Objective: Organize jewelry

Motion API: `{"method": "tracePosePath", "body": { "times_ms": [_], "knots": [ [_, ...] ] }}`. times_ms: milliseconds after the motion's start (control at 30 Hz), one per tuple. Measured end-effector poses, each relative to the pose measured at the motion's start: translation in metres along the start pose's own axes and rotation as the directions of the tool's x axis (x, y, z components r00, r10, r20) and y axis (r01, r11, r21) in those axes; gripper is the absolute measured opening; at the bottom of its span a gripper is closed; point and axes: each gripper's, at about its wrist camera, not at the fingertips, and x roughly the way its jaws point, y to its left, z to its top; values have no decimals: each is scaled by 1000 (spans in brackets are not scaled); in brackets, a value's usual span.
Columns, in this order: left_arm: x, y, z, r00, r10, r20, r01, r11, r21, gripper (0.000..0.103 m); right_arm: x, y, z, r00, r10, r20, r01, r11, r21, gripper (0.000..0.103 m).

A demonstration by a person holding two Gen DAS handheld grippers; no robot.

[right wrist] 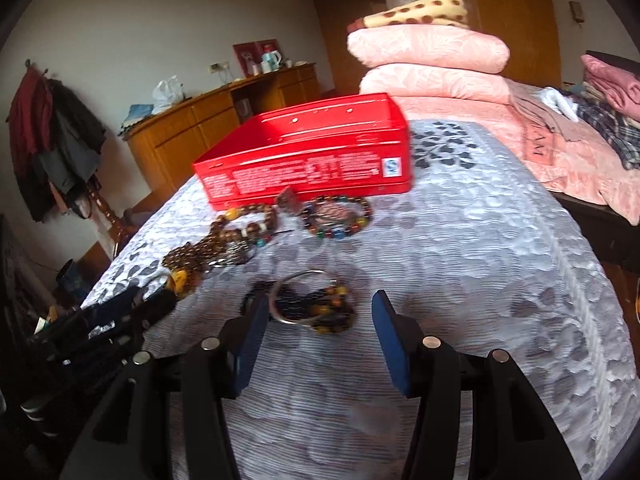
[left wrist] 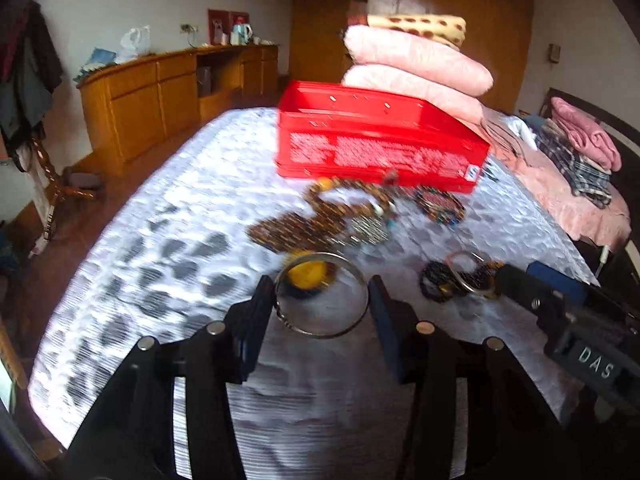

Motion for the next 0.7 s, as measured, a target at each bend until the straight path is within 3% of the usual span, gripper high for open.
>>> {"method": "tracePosePath", "body": {
  "times_ms": [267,700],
  "knots": [
    [6,19,7,1000,17,-2,-17,1000,-16,47,17,10,7,998,1,-58,-1,1000,-7,55],
    [13,24,8,1000,-28,-9,28,999,-22,47,42,12,15,990,-13,-139,10,1000,-22,60]
  ]
}}
